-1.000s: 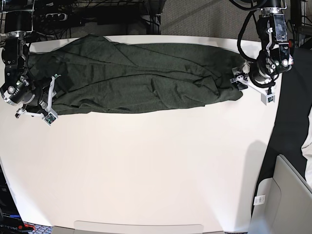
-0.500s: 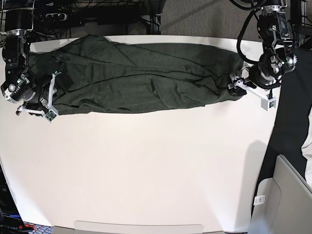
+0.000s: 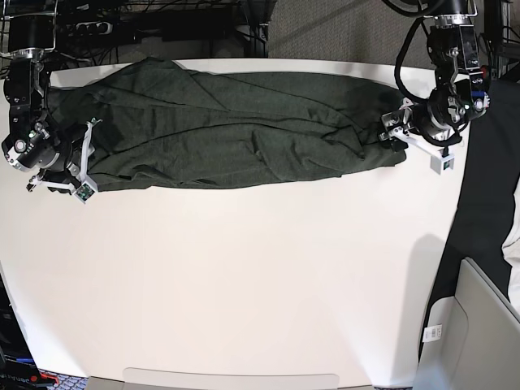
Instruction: Fold the T-shirt properly
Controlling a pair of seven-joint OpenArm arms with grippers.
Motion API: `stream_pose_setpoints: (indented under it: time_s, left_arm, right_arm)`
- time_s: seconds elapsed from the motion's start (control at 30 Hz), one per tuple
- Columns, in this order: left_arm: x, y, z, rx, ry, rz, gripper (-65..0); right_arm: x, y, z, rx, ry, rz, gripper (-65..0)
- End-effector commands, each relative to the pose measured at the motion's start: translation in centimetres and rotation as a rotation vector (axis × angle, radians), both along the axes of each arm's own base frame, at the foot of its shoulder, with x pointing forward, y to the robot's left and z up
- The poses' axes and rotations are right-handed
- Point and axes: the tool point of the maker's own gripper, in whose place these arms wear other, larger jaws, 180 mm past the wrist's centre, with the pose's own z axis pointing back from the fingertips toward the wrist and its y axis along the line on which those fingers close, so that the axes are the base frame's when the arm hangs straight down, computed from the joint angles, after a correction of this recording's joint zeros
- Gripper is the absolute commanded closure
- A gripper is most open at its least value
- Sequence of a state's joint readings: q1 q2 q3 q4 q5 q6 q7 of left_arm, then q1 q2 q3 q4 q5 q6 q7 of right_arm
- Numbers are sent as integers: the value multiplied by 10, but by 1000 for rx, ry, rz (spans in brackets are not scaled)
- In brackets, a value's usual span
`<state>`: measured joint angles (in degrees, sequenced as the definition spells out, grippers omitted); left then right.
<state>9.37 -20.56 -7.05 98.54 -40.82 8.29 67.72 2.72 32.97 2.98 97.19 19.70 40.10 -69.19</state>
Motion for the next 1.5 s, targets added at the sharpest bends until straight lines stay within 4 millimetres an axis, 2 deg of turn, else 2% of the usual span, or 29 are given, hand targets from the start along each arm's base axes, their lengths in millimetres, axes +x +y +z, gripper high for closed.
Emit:
stream_pose_setpoints:
  time_s: [0.0, 0.13, 0.27, 0.4, 0.5, 0.63, 0.73, 0.83, 0.93, 1.07, 1.13, 1.2, 1.27, 1.37, 1.47]
  left_arm:
    - [-4, -5, -2, -19, 25, -15, -436]
    - [-4, -8, -3, -26, 28, -18, -436]
    - [-6, -23, -4, -29, 38, -74, -431]
    - [-3, -36, 4, -43, 12, -113, -395]
    - [-8, -50, 5, -120, 15, -123, -376]
    - [-8, -55, 9, -175, 13, -127, -349]
    - [-7, -54, 9, -175, 8, -123, -267]
    - [-3, -52, 11, -174, -3, -112, -127]
    - [10, -51, 19, -168, -47, -107, -36]
    - [20, -42, 27, -155, -94, -81, -21]
    - [27, -31, 41, -146, -143, -51, -21]
    - [33, -32, 60, -133, -203, -62, -21]
    - [37, -39, 75, -135, -252, -79, -21]
    - [37, -53, 85, -155, -287, -96, -21]
    - [35, -81, 89, -226, -302, -120, -21]
  right_arm:
    - [10, -6, 15, -15, -45, 1, -228]
    - [10, -6, 15, -15, -45, 1, -228]
    - [10, -6, 15, -15, -46, 1, -228]
    - [12, -6, 17, -15, -51, 1, -228]
    - [12, -6, 17, -15, -51, 1, -228]
    - [12, -6, 17, -15, -51, 1, -228]
    - [12, -6, 17, -15, -51, 1, -228]
    - [12, -6, 17, -15, -51, 1, -228]
    - [12, -6, 17, -15, -52, 0, -228]
    - [13, -5, 20, -17, -63, 8, -228]
    - [13, -5, 20, -17, -63, 8, -228]
    - [13, -5, 21, -17, -64, 6, -228]
    - [14, -12, 24, -17, -74, -16, -228]
    - [14, -16, 26, -16, -83, -33, -228]
    - [15, -16, 28, -18, -87, -33, -228]
